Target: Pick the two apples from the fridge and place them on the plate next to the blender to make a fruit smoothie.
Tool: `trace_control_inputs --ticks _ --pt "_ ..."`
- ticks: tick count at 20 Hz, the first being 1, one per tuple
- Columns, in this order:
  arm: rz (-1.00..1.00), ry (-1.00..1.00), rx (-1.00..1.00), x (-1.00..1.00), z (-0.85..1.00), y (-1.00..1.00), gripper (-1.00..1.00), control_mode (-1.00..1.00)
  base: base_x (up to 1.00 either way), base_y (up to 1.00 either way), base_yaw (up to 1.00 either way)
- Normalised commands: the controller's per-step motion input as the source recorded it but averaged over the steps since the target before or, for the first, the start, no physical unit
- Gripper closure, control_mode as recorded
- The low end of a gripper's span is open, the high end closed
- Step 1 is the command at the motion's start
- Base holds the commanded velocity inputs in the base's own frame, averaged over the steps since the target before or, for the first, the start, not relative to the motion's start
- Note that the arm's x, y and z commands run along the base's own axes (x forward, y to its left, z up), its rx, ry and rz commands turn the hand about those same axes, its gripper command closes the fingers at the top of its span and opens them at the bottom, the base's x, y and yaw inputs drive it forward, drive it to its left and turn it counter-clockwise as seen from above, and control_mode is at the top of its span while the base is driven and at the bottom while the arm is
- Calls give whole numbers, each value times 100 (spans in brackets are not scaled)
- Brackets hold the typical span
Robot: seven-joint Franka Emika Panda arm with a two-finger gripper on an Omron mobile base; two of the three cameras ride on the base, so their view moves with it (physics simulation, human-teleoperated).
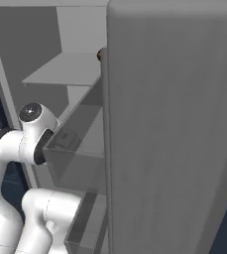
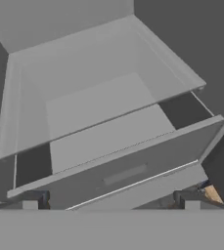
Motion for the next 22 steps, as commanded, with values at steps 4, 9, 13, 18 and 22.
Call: trace_control_inputs --ticks 4,9,13,18,22 --pt "0 -48 -1 -21 100 0 -100 -100 0 0 0" --pt "-5 -32 -3 -8 100 0 -100 -100 0 0 0" --pt "-7 -20 -7 0 100 -5 -100 -100 0 0 0" --pt "0 -3 -7 -2 100 -17 -100 -100 0 0 0" --pt "11 14 -2 -9 93 -61 -100 -100 0 0 0"
